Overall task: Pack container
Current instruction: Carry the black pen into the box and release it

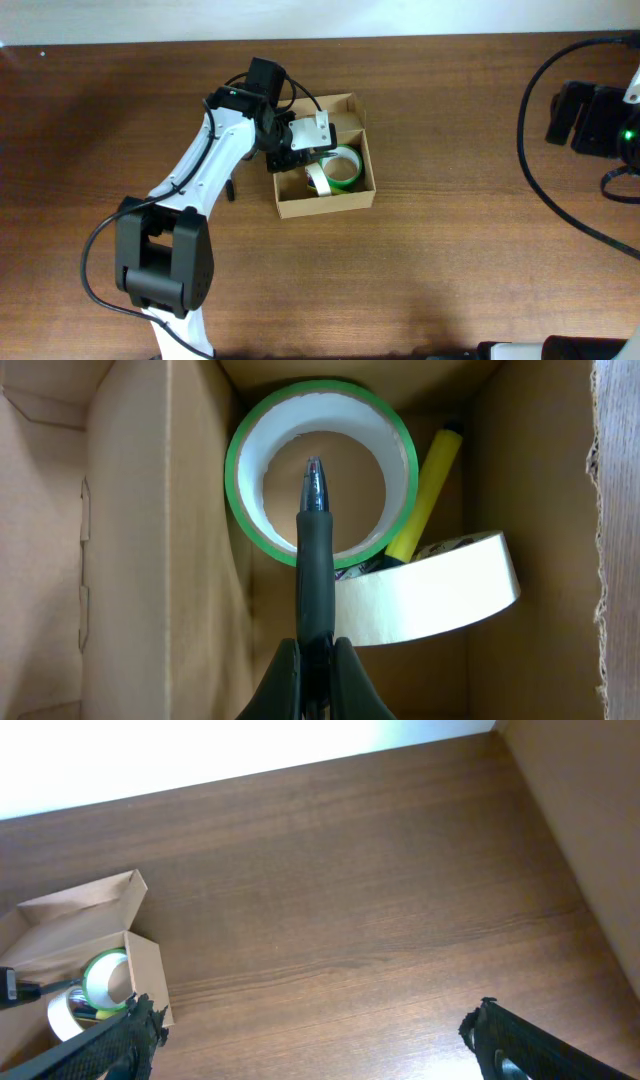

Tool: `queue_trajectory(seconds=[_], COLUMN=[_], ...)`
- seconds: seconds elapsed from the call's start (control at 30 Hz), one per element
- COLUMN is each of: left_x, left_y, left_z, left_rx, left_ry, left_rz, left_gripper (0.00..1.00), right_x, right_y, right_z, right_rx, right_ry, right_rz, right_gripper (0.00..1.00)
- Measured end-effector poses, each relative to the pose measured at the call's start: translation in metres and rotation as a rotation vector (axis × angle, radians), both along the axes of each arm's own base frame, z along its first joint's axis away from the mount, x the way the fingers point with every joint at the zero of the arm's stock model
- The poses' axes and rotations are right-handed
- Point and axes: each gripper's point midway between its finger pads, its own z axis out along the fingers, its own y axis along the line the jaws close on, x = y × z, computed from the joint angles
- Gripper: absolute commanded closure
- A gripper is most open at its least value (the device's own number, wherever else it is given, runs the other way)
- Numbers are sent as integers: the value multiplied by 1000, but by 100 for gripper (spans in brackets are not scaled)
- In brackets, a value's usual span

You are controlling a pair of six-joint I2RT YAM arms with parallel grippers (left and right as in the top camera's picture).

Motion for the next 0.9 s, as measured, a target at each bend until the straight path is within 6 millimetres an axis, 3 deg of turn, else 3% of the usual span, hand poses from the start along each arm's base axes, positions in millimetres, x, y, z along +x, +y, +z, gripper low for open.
queue_trajectory(seconds=[0.17, 0.37, 0.57, 0.83, 0.9], left_x=[-8, -13, -2, 5, 11], left_y=[-1, -20, -47, -47, -50], left_z=[-6, -6, 14, 16, 16], left_rx=[82, 156, 135, 134, 124], left_ry=[0, -50, -150, -174, -188], left_rz=[-20, -75, -114, -102, -87], left_gripper=[99, 99, 99, 98, 92], right_x=[0, 0, 0, 1, 1], right_y=[2, 2, 3, 5, 5], right_z=[0, 0, 0, 0, 0], right_rx=[6, 9, 14, 20, 20], right_ry=[0, -1, -1, -2, -1], right_rz=[7, 9, 14, 19, 20], right_gripper=[1, 1, 1, 1, 1])
